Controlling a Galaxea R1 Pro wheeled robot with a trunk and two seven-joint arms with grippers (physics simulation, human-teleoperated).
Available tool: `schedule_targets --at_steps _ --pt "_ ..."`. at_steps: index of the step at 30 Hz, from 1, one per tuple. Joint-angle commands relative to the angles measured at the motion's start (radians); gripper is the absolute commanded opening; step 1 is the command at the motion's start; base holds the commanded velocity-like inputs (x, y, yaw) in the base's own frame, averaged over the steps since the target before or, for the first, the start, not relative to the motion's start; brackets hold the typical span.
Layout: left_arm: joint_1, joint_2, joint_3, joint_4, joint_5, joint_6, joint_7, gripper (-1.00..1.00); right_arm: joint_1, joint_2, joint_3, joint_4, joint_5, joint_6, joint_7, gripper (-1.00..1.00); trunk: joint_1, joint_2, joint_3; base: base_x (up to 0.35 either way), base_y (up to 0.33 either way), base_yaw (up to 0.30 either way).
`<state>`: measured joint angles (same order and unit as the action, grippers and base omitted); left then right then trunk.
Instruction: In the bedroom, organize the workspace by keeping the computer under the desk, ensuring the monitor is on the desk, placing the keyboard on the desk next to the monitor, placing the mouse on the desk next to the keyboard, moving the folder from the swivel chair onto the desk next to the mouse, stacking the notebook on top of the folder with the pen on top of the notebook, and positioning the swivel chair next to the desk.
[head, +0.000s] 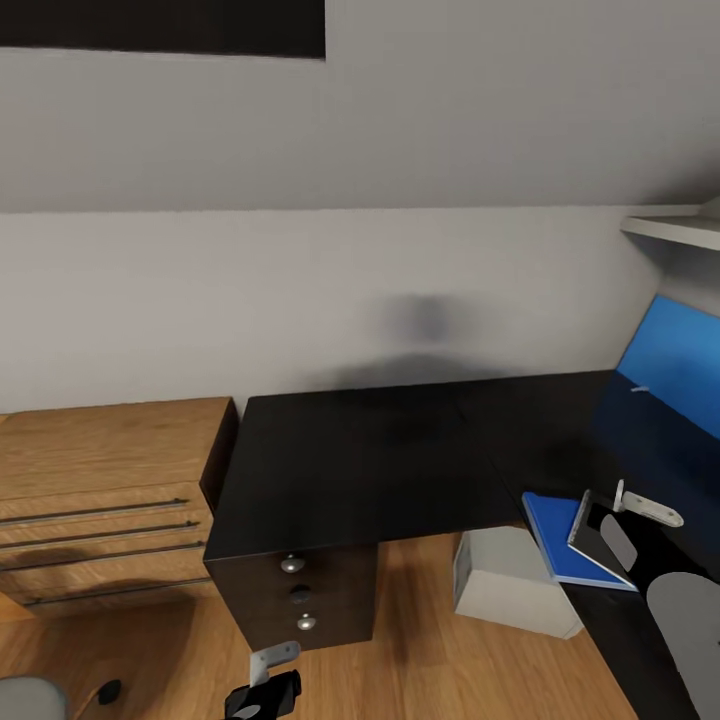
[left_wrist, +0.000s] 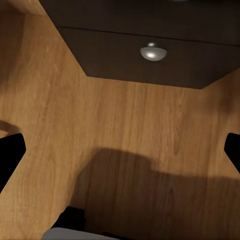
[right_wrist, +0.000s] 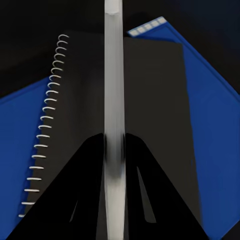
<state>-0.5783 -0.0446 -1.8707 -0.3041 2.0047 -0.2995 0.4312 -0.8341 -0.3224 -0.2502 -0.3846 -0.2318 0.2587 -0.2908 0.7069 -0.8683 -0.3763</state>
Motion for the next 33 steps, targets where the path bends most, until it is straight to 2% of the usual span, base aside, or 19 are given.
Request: schedule_targets --at_steps 1,17,28,29,33 --pt "-0.002 0.0 -0.008 -0.003 0.008 -0.006 0.004 1.0 0.0 0.0 0.0 -0.002 -0.011 0.003 -0.004 -1.0 0.004 -0.008 -0.004 0.0 0.0 0.0" --pt "-0.002 0.002 -0.008 -0.002 0.009 -0.006 0.006 1.0 0.0 0.0 0.0 -0.003 -0.01 0.002 -0.004 -1.0 0.065 -0.12 -0.055 0.0 0.0 0.0" --pt "-0.002 0.002 -0.008 -0.002 0.009 -0.004 0.003 1.0 0.0 -0.001 0.0 -0.004 -0.009 0.002 -0.004 -1.0 0.065 -0.12 -0.055 0.0 0.0 0.0" --pt "-0.002 0.002 -0.008 -0.002 0.009 -0.003 0.003 1.0 0.0 0.0 0.0 -0.005 -0.009 0.002 -0.004 1.0 0.065 -0.12 -0.055 0.0 0.0 0.0" --pt "-0.002 0.002 -0.008 -0.003 0.009 -0.003 0.001 1.0 0.0 0.0 0.0 -0.006 -0.009 0.002 -0.004 1.0 0.065 -0.12 -0.055 0.0 0.0 0.0"
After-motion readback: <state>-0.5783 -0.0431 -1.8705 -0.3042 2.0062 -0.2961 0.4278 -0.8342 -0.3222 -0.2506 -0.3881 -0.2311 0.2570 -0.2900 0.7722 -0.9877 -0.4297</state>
